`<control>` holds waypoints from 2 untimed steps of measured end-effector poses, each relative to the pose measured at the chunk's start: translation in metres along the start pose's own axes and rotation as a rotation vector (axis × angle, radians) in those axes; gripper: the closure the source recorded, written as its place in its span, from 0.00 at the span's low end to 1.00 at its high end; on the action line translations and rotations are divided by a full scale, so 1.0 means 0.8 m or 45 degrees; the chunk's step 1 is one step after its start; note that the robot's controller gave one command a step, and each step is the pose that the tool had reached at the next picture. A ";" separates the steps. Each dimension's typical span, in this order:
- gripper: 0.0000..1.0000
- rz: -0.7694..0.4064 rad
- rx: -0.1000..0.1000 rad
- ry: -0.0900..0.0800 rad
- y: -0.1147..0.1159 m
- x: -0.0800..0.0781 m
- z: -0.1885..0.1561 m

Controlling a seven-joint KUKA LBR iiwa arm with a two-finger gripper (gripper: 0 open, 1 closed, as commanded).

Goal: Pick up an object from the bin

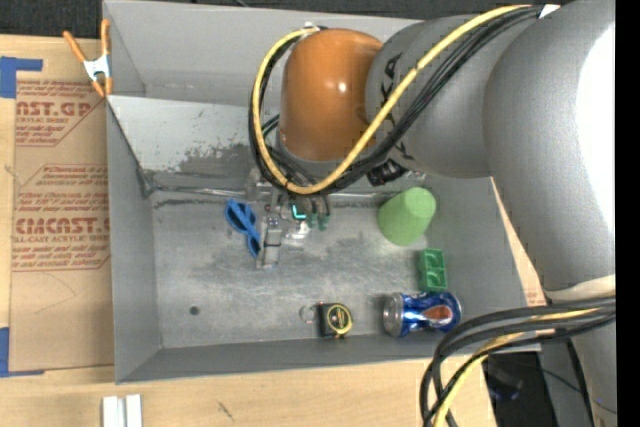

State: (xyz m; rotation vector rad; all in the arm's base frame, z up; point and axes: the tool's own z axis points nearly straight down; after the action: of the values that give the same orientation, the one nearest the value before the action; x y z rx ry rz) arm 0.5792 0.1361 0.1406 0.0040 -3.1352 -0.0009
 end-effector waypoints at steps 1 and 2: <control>0.00 0.249 -0.001 -0.006 -0.003 -0.001 0.091; 0.00 0.248 -0.002 -0.008 -0.003 -0.002 0.090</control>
Offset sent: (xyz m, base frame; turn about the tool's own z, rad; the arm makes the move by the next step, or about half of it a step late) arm 0.0013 -0.0031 -0.0706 0.1957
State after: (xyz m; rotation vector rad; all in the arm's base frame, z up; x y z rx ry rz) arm 0.5801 0.1339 0.0684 -0.3011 -3.1273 -0.0028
